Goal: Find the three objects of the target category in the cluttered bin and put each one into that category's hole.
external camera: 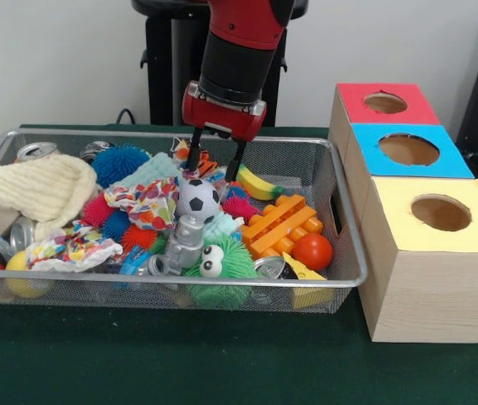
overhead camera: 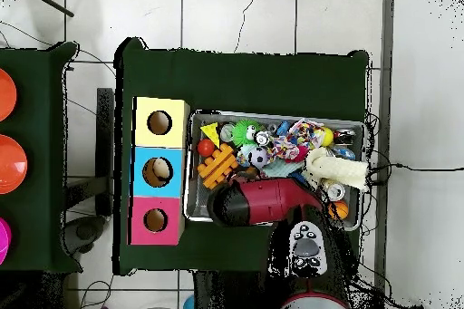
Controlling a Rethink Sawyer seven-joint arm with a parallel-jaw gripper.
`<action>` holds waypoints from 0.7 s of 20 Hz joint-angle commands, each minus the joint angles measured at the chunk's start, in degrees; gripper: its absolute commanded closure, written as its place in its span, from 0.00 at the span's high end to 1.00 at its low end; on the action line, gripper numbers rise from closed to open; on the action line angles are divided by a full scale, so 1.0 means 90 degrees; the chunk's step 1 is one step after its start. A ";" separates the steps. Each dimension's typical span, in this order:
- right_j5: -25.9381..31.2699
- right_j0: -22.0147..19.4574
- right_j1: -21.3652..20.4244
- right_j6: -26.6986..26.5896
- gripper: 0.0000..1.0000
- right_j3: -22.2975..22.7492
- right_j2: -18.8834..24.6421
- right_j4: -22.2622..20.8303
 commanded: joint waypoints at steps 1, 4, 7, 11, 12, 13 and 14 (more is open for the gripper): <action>-0.0252 0.0051 0.0144 0.0490 1.00 0.0044 0.0315 0.0006; -0.0252 0.0120 0.0154 0.0619 1.00 0.0051 0.0293 0.0096; -0.0295 0.0138 0.0159 0.0653 1.00 0.0069 0.0308 0.0121; -0.0300 0.0107 0.0153 0.0576 1.00 0.0074 0.0326 0.0078; -0.0324 0.0114 0.0151 0.0581 1.00 0.0097 0.0312 0.0063; -0.0339 0.0102 0.0151 0.0577 1.00 0.0101 0.0316 0.0061; -0.0354 0.0090 0.0152 0.0574 1.00 0.0106 0.0320 0.0058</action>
